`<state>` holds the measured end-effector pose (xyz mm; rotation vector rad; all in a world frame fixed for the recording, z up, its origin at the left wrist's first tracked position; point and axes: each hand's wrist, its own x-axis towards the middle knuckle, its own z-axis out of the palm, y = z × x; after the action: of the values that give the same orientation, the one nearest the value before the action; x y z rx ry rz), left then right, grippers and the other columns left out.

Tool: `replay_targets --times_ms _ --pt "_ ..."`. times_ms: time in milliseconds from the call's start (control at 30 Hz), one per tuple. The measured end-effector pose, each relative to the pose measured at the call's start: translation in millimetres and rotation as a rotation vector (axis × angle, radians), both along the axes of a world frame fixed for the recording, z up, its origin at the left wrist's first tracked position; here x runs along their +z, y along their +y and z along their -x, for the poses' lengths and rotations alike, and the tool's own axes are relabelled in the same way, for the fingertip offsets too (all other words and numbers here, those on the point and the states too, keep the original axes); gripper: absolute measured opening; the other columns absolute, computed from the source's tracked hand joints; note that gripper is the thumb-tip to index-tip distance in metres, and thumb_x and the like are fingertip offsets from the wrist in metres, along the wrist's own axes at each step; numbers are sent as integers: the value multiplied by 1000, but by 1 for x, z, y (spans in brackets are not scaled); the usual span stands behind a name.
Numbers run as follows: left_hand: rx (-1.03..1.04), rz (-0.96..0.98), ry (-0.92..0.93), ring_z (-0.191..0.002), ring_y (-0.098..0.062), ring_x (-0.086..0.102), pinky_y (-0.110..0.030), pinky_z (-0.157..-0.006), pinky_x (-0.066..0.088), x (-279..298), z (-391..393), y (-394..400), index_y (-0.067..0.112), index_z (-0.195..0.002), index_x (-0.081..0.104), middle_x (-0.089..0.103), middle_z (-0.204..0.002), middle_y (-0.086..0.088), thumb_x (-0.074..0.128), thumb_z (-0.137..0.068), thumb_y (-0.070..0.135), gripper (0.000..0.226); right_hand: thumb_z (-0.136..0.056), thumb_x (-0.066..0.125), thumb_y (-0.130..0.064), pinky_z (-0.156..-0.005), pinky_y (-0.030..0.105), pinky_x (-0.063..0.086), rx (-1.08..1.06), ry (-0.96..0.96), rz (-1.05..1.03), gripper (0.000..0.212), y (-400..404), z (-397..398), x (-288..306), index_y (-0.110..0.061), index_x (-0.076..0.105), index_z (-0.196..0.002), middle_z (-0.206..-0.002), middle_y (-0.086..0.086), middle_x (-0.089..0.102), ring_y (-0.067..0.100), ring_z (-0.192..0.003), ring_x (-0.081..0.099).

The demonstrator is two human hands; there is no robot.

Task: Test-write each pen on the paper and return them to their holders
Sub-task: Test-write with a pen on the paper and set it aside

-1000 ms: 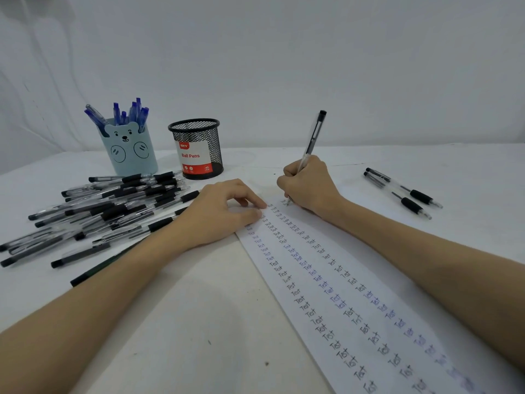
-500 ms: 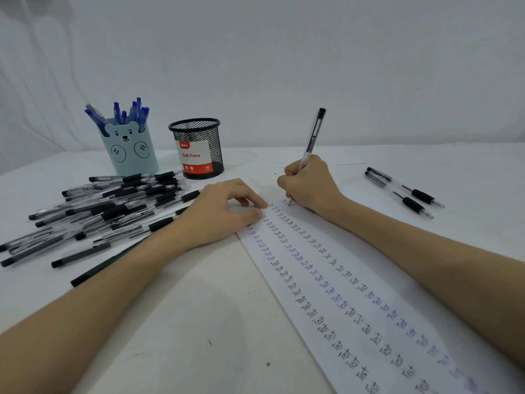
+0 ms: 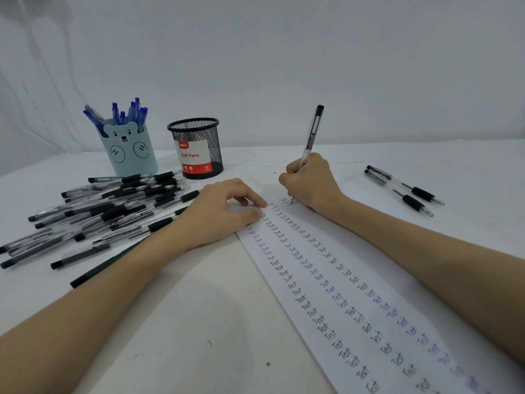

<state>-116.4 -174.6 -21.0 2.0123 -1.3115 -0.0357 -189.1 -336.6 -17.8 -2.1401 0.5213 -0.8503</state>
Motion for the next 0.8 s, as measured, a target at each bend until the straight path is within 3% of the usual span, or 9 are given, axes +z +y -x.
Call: replay_targets --times_ms 67,133,233,300,433,533,633,700,800 --pt "0 2 -5 -86 3 57 -1 -68 32 -1 0 1 28 -90 72 63 -97 14 71 -81 22 11 -76 52 -3 -42 18 24 -7 10 -11 39 -1 0 0 -19 27 -50 -26 -16 35 22 -59 50" --pt "-4 5 -8 -86 2 57 -1 -68 33 -1 0 1 27 -90 72 63 -96 14 71 -81 22 11 -73 50 -1 -41 21 23 -18 -3 -4 41 -2 0 0 -18 24 -47 -26 -6 25 22 -55 43" --pt "-6 8 -4 -86 2 57 -1 -68 33 -1 -1 0 28 -89 72 63 -96 14 71 -81 22 10 -71 48 3 -36 20 18 -17 -9 19 44 -2 0 0 -19 18 -45 -29 -4 13 19 -60 42" --pt "-7 3 -6 -86 3 57 -2 -69 33 -1 -1 0 28 -89 72 63 -96 14 71 -81 22 11 -74 48 2 -34 14 20 -12 -4 -3 44 -2 0 -1 -20 21 -47 -25 -5 22 25 -62 50" --pt "-3 -2 -13 -86 4 56 -1 -68 32 -1 -1 0 28 -90 72 63 -96 15 71 -81 22 11 -76 52 -4 -46 23 28 -14 -10 -50 38 -2 -1 0 -21 28 -52 -27 -23 35 32 -79 64" --pt "-1 -2 -15 -86 4 56 -1 -68 32 -1 -1 -1 28 -90 72 63 -97 15 71 -81 22 10 -74 49 0 -40 19 23 -4 -1 -15 42 0 -1 0 -19 22 -48 -25 -8 28 25 -62 47" --pt "-4 -8 -21 -88 4 56 -1 -69 32 -1 -1 0 28 -90 72 63 -97 16 70 -81 24 10 -73 47 2 -33 13 17 -30 -13 -41 43 2 2 1 -18 21 -46 -26 -7 22 22 -57 39" --pt "-8 -17 -40 -89 5 56 -1 -69 32 -1 0 0 27 -92 72 62 -98 16 70 -82 27 10 -75 49 1 -31 13 20 -48 -57 -194 39 -2 4 3 -15 28 -47 -34 -7 35 18 -44 43" --pt "-8 -21 -44 -90 5 56 -1 -70 33 -1 1 1 27 -92 71 63 -99 16 70 -81 32 12 -80 54 -9 -34 11 23 -23 -78 -475 26 -5 13 13 -8 43 -56 -39 4 46 11 -27 34"
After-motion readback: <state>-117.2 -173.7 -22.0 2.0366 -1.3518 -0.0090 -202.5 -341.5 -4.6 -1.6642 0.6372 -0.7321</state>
